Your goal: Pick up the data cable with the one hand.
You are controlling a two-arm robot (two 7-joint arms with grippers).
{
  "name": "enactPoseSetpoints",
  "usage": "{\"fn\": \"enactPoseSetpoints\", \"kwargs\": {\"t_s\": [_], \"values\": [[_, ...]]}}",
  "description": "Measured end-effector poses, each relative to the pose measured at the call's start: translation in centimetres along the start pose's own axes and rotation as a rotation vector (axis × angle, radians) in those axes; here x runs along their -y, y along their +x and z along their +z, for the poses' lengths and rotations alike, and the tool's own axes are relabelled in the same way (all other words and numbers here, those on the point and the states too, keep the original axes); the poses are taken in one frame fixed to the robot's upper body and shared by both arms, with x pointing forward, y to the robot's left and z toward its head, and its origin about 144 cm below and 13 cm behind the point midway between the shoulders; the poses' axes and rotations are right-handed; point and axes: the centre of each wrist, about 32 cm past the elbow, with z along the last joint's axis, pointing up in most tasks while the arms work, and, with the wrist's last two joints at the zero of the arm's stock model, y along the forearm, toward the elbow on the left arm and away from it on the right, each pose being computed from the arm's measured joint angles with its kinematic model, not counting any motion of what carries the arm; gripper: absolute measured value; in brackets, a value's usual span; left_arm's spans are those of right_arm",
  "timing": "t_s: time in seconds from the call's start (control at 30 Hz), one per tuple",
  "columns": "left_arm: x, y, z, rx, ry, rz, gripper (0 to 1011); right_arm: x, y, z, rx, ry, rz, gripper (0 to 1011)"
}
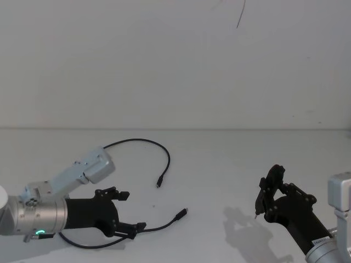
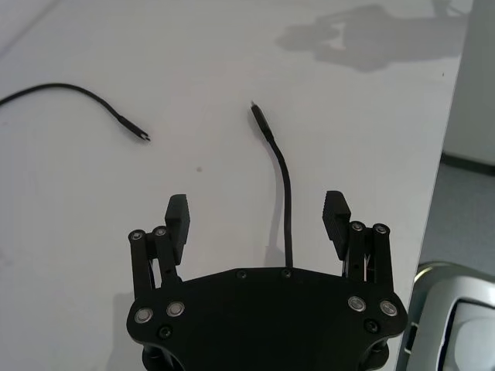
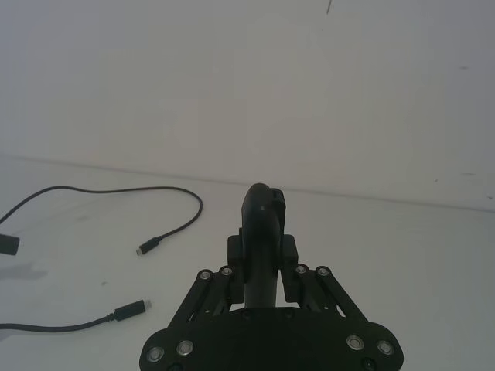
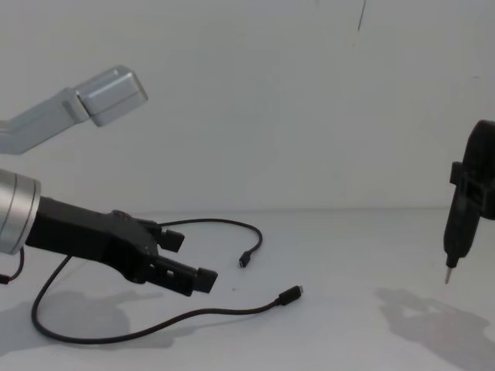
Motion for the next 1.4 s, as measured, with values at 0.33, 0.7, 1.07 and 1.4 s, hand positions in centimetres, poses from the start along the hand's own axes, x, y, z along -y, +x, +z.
{"fn": "enactPoseSetpoints", "kwargs": {"t_s": [0.33,0.7,1.07,1.4], "values": [[0.5,0.2,-0.1,0.006,0.05,-0.031,1000,0.0,0.0,0.0,0.0,0.0,0.0,263],[1.2,0.2,-0.4,-0.001,0.094,-0.037,1001,0.0,0.0,0.0,0.0,0.0,0.0,263],[1.7,0.1,-0.6,-0.008,0.115,-0.029,874,0.0,0.0,0.0,0.0,0.0,0.0,263],[1.8,0.0,-0.6,-0.01,0.123,-0.027,572,0.0,0.0,0.0,0.0,0.0,0.0,263]]}}
